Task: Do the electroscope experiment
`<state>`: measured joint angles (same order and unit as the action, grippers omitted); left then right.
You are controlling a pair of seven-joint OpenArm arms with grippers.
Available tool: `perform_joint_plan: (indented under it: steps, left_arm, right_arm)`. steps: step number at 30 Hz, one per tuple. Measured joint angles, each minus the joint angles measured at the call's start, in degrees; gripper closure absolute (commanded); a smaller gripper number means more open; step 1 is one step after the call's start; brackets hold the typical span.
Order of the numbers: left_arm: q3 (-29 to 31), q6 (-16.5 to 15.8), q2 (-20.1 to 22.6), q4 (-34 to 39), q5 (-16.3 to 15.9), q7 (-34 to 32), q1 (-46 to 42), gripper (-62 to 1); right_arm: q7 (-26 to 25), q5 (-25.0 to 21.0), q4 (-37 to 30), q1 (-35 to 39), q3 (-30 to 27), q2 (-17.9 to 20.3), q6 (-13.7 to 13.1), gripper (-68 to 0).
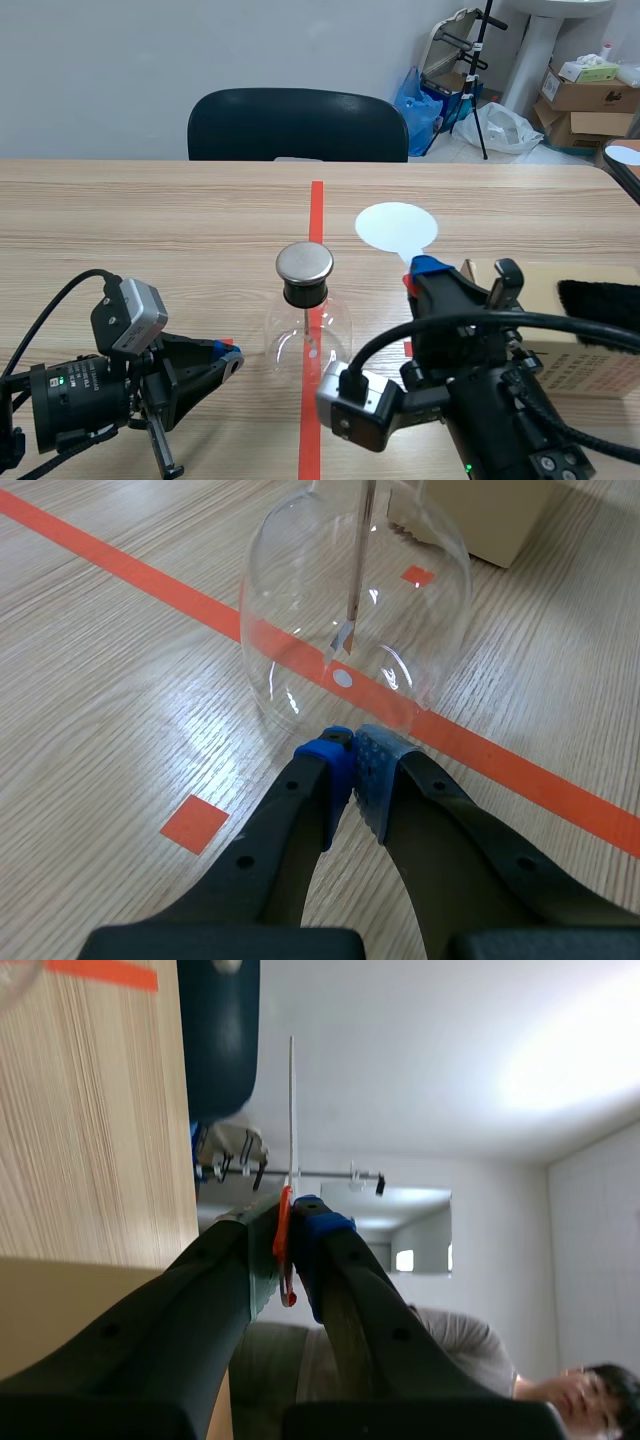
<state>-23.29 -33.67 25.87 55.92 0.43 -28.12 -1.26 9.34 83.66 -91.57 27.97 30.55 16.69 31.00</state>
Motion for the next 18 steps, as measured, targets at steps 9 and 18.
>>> perform_joint_plan:
  steps: [9,18]
  left_arm:
    - [0.0,0.0,0.0,0.0,0.0,0.0,0.0,-3.1]
    - [0.0,0.0,0.0,0.0,0.0,0.0,0.0,-3.1]
  right_arm:
    - [-11.3,0.0,0.0,0.0,0.0,0.0,0.0,-1.0]
    - [-15.3,0.0,0.0,0.0,0.0,0.0,0.0,-1.0]
